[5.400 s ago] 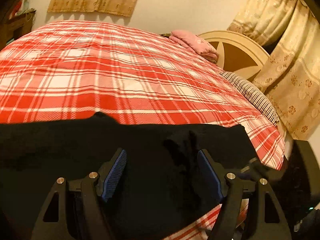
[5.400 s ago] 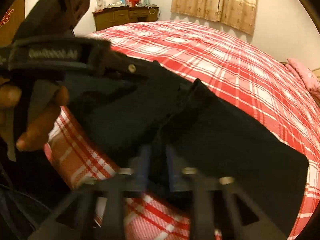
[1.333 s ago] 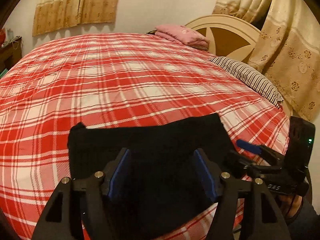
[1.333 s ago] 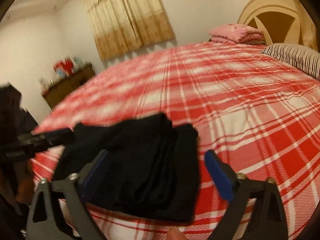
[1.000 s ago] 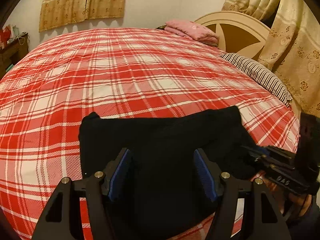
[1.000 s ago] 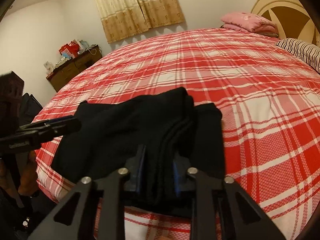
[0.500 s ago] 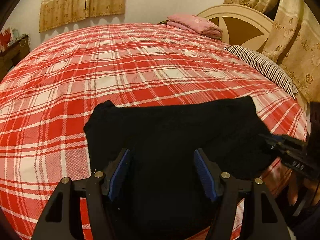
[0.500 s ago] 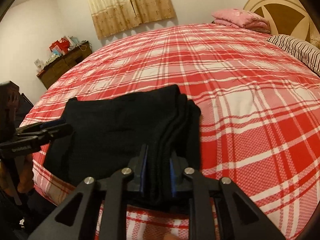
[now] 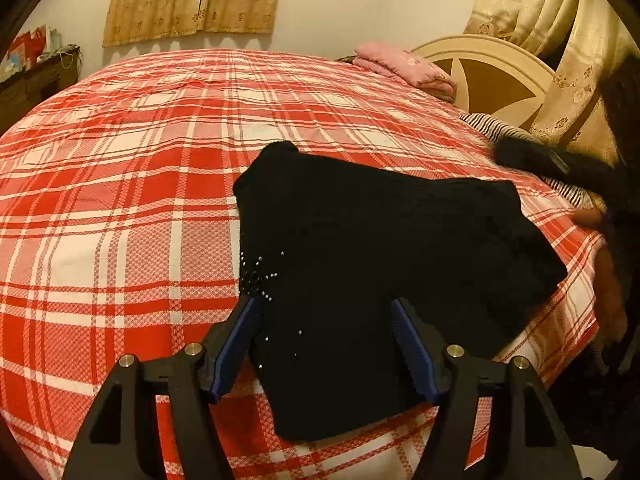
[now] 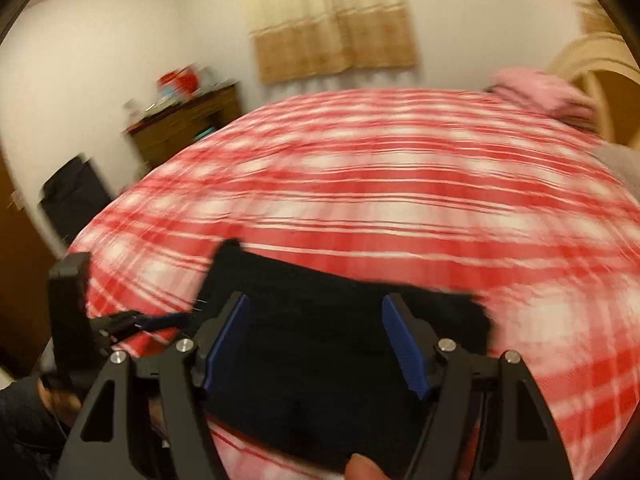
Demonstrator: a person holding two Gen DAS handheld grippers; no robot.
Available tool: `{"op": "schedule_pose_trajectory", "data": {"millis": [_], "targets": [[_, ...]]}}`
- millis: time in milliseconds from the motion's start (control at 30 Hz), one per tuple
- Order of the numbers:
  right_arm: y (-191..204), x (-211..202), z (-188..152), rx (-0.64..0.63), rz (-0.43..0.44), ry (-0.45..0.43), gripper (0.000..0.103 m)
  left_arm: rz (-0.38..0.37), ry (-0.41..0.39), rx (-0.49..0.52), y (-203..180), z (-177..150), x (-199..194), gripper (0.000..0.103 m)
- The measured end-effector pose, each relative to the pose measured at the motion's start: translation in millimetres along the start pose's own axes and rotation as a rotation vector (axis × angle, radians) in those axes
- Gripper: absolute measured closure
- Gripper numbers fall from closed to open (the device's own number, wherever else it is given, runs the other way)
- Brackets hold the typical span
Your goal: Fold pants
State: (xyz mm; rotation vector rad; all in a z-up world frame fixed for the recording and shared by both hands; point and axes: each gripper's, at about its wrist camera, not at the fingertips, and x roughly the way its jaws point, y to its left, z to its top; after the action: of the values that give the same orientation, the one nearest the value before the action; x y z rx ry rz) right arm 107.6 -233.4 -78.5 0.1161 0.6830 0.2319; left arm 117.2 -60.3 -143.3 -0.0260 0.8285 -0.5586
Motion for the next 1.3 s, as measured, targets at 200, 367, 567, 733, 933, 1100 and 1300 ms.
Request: {"op": "schedule_pose_trajectory", "data": {"millis": [200, 367, 567, 733, 933, 1100, 1300], "targets": [[34, 80, 42, -0.035, 0.161, 0.164, 0.042, -0.061, -0.01, -0.085, 20, -12, -7, 0.029], [53, 126, 48, -0.062, 0.197, 0.313, 0.048, -0.064, -0.027, -0.054, 21, -20, -8, 0.029], [75, 152, 45, -0.162, 0.192, 0.457, 0.087, -0.048, -0.024, -0.026, 17, -22, -7, 0.028], [80, 154, 51, -0.171, 0.178, 0.418, 0.089, -0.036, -0.03, 0.009, 8, -24, -4, 0.02], [68, 174, 44, -0.131, 0.157, 0.396, 0.067, -0.043, -0.05, -0.048, 14, -21, -14, 0.02], [56, 138, 46, -0.136, 0.135, 0.308, 0.036, 0.039, -0.118, -0.1, 32, -15, -26, 0.02], [32, 96, 30, -0.038, 0.19, 0.255, 0.036, 0.123, -0.073, -0.06, 34, -21, -16, 0.02]]}}
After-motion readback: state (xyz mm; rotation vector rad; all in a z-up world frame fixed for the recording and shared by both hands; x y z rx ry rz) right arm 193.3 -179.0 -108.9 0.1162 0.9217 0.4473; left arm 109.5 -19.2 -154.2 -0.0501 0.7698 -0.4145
